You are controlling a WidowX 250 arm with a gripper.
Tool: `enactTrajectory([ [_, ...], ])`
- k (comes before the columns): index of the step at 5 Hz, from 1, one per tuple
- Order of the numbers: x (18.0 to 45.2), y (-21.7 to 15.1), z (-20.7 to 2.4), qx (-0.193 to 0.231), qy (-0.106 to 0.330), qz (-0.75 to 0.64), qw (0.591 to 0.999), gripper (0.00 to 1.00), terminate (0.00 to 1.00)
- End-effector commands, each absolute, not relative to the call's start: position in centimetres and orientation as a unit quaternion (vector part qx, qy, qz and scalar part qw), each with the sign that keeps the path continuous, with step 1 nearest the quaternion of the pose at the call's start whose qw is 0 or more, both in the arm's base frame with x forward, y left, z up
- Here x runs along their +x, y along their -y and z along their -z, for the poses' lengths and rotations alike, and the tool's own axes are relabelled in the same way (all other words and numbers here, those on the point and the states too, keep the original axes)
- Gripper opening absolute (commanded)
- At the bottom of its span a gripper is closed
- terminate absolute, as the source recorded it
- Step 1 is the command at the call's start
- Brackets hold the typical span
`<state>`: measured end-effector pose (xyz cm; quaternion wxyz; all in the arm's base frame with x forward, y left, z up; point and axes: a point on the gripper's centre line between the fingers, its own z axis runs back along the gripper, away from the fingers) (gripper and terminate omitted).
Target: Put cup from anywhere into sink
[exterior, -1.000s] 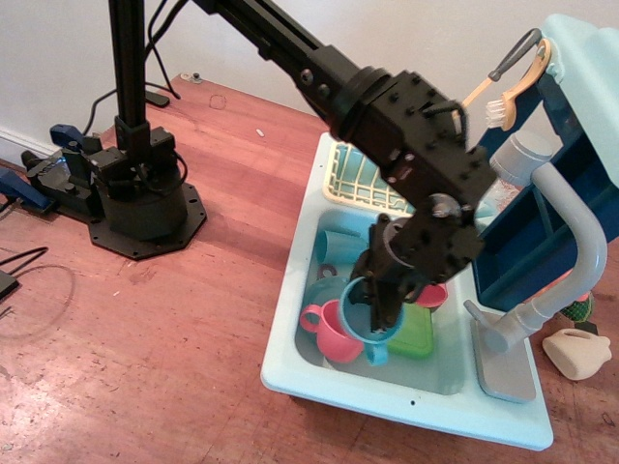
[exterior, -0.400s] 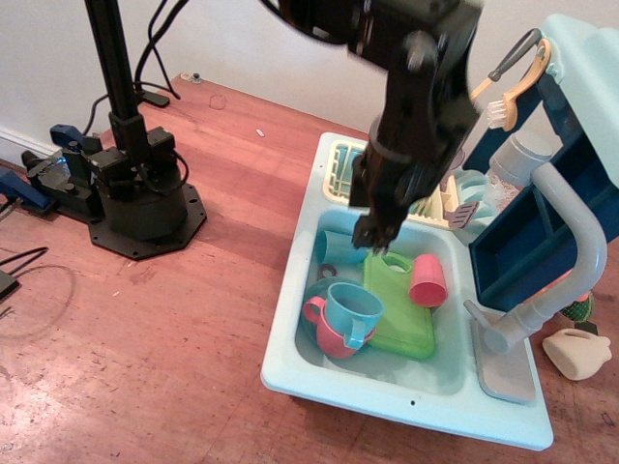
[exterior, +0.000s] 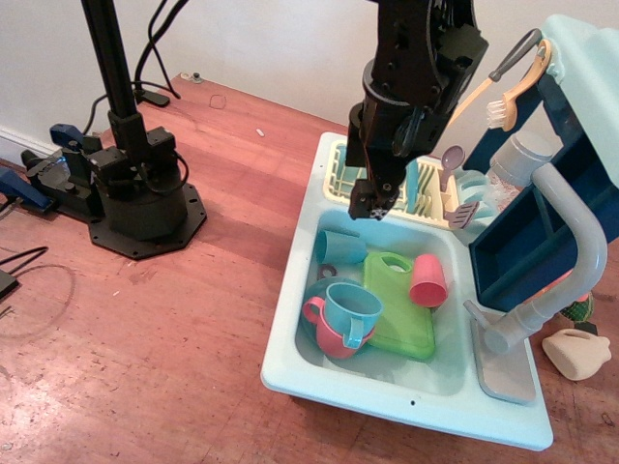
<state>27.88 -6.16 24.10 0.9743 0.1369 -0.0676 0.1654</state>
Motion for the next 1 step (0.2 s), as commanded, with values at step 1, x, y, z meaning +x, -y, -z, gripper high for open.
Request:
enactTrajectory([
  [1,27.87,5.72,-25.87,0.125,0.093,-0.171,0.973,1.0,1.0],
])
